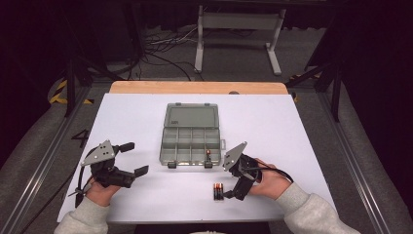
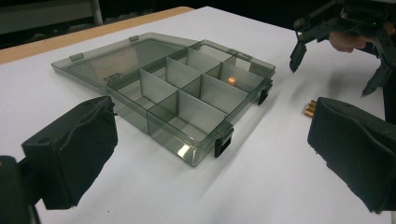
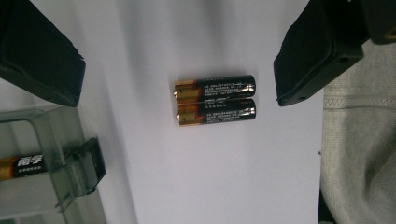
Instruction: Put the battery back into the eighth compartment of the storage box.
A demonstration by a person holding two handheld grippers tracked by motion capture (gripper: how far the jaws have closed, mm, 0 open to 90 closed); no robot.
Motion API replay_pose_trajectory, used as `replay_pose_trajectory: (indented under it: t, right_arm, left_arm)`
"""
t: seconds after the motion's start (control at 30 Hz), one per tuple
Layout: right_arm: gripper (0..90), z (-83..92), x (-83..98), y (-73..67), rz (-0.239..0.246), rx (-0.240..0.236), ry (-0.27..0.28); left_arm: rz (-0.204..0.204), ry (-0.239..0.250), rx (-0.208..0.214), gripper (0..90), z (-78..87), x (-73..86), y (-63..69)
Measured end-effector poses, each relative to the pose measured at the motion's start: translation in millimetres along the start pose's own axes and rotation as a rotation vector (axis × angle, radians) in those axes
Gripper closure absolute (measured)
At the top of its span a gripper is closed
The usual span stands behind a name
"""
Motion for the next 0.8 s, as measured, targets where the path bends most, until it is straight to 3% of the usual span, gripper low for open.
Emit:
replay_pose_trajectory:
  t: [0.43,0.8]
  right_arm:
    - [2.5,-16.3,11.9,-10.9,-0.002,-0.044,-0.041]
    - [4.7,-18.3,11.4,-12.0,0.004,-0.035,-0.034]
  left_arm:
    - [0.003,-0.001,-0.001,2.2,0.3,0.1,0.3]
    - [0.002,0.001,-0.001,2.1,0.4,-0.2,0.3]
Point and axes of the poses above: each handheld gripper's, and its own axes: z roughly backward along the jaws, x roughly out of its underside, y roughly to its right, the point moved 10 cm from there along -z, roughly forward along the jaws, and after that the axes turned 11 degrees about y, right-handed, at the moved point
